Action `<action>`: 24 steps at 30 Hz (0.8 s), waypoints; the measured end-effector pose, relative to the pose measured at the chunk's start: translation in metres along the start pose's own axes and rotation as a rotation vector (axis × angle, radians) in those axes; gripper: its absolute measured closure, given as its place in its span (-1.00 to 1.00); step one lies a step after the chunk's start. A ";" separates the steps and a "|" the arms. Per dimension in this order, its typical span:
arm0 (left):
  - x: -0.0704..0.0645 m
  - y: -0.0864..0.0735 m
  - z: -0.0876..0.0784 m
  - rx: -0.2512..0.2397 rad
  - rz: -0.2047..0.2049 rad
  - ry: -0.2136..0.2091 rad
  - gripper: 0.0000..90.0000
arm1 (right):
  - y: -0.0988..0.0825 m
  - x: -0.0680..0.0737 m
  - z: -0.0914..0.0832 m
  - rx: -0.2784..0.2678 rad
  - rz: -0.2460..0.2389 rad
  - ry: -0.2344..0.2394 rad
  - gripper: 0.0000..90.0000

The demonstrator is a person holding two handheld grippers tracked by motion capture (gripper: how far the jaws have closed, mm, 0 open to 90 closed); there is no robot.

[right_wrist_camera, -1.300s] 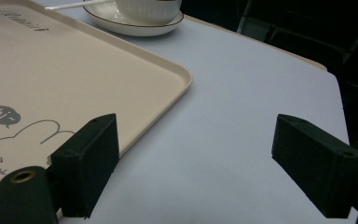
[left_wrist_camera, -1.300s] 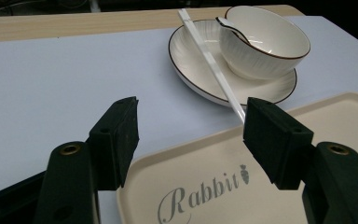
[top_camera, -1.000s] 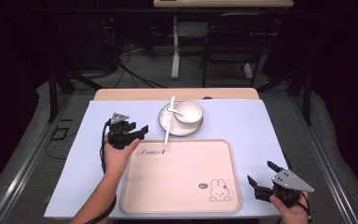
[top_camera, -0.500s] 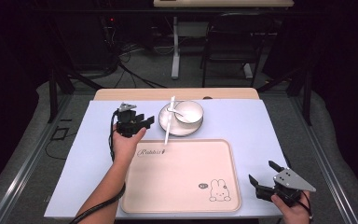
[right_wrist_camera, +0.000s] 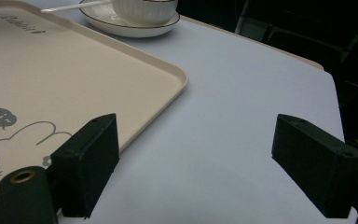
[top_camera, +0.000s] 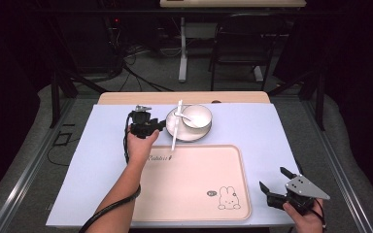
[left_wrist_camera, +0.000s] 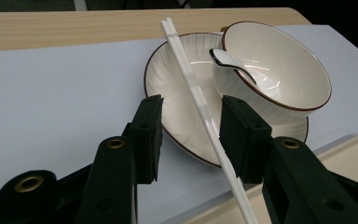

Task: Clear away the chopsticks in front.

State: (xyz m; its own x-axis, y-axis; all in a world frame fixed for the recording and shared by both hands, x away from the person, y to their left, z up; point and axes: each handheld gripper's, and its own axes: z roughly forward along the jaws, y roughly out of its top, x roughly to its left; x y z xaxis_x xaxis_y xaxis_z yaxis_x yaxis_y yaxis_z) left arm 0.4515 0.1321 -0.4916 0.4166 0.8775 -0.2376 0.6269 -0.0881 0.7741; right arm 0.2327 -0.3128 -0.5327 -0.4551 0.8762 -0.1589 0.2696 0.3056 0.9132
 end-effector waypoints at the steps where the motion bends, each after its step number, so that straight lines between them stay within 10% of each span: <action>1: -0.001 0.000 0.002 0.001 0.003 -0.005 0.32 | 0.000 0.000 0.000 0.000 0.000 0.001 -0.68; 24: -0.013 0.006 0.042 0.076 0.019 0.033 0.68 | 0.001 -0.001 0.000 -0.003 0.002 0.003 -0.68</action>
State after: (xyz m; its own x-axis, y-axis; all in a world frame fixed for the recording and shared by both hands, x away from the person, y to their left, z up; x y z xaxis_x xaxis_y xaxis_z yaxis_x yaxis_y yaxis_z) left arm 0.4771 0.1002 -0.5081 0.4077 0.8904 -0.2024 0.6678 -0.1396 0.7311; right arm 0.2335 -0.3137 -0.5320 -0.4573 0.8756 -0.1554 0.2683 0.3024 0.9146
